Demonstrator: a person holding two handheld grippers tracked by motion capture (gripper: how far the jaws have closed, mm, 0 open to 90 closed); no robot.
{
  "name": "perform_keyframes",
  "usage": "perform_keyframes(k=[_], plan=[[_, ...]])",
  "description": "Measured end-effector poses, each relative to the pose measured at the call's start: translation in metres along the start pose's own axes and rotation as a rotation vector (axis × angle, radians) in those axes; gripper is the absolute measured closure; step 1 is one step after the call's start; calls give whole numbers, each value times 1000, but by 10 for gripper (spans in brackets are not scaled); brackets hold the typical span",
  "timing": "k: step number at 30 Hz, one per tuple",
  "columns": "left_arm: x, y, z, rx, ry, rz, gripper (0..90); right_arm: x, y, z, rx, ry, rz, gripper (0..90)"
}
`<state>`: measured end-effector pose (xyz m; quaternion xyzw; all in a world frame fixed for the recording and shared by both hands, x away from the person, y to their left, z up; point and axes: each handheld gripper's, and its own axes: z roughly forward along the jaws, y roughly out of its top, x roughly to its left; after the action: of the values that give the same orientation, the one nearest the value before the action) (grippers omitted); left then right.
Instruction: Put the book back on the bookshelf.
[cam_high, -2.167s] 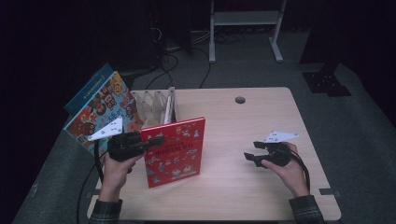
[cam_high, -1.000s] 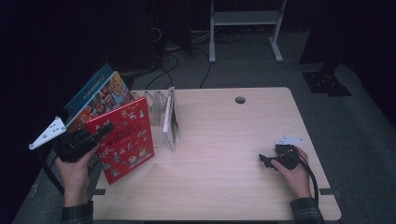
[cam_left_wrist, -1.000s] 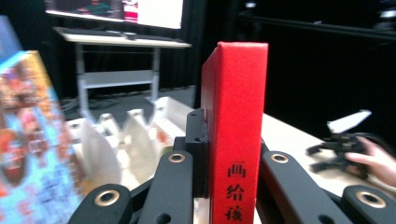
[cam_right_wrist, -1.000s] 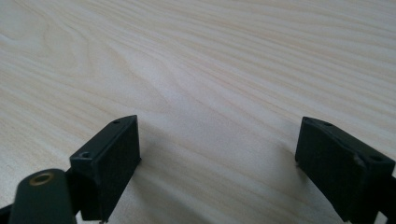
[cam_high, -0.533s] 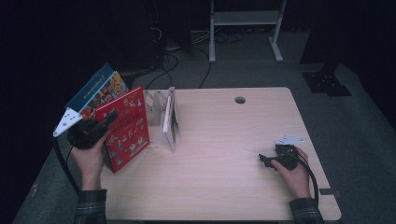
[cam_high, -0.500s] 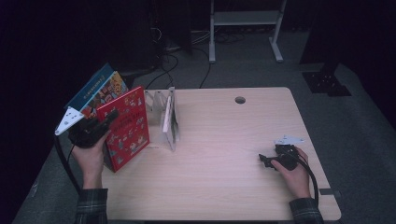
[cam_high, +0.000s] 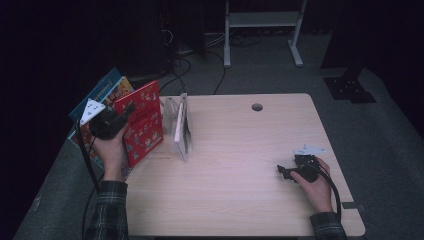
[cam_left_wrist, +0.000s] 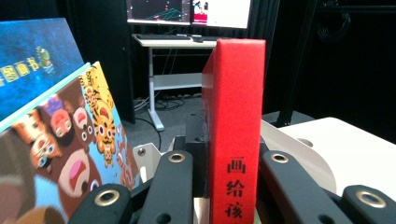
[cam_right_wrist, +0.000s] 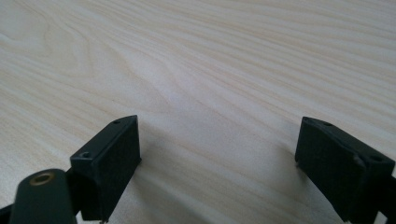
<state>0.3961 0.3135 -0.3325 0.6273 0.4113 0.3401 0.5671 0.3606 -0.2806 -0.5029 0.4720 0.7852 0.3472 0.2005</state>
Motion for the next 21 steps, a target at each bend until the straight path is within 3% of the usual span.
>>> perform_keyframes(k=[10,13,21], plan=[[2,-8,28,-21,-3,-36,793,0,0,0,0,1,-1,129],[2,-10,28,-20,3,-17,793,0,0,0,0,1,-1,129],[5,-15,22,-11,11,-29,792,0,0,0,0,1,-2,130]])
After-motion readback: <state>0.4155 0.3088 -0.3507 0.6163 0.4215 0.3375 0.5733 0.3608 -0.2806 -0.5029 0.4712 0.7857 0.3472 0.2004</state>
